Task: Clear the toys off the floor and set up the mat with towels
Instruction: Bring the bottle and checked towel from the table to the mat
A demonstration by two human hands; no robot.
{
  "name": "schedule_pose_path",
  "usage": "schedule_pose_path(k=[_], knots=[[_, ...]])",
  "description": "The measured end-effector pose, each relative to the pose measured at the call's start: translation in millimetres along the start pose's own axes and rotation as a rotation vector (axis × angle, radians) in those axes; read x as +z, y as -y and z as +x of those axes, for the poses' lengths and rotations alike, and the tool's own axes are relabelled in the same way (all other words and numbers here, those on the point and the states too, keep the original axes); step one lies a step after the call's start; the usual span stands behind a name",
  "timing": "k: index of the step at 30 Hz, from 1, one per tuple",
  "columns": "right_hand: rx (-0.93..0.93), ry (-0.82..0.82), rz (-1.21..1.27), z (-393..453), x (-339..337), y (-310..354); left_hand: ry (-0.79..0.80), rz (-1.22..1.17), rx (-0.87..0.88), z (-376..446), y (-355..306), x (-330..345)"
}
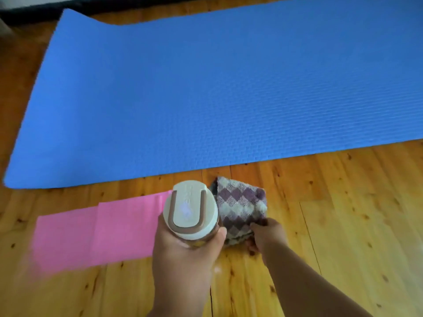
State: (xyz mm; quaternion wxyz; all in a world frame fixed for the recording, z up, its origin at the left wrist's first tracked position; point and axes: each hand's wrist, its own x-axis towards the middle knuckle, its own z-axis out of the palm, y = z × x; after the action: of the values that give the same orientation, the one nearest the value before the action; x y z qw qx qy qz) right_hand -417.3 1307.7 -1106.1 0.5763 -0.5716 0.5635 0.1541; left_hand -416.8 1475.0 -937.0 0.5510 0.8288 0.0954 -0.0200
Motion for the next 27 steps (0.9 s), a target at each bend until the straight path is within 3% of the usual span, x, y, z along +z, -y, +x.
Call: schedule_pose_path(k=[4,7,9,11,14,16,20,27], knots=[[-0.185,-0.061,-0.360,9.6,-1.5,7.8,0.052,0.000,-0.002,7.9,6.5,13.8],[-0.120,0.060,-0.545,-1.6,-13.6,25.6,0.076,0.014,0.038,9.6,-3.8,21.9],[-0.129,0.027,-0.719,-10.1,-28.1,34.3,0.088,0.022,0.060,12.7,-10.5,28.7],[-0.325,-0.038,-0.861,-23.9,-52.6,41.6,0.099,0.062,0.080,13.7,-18.6,39.9],[-0.795,0.091,-0.954,-54.6,-93.0,62.6,0.161,0.086,0.087,11.1,-39.7,68.0],[-0.915,0.151,-0.803,-77.9,-106.7,78.5,0.253,0.090,0.111,6.5,-56.3,90.1],[-0.852,-0.011,-0.268,-95.8,-138.5,93.0,0.377,0.075,0.202,-3.0,-87.0,137.1],[-0.693,-0.278,0.023,-41.0,-195.8,79.8,0.712,0.163,0.238,-24.7,-78.3,196.0]])
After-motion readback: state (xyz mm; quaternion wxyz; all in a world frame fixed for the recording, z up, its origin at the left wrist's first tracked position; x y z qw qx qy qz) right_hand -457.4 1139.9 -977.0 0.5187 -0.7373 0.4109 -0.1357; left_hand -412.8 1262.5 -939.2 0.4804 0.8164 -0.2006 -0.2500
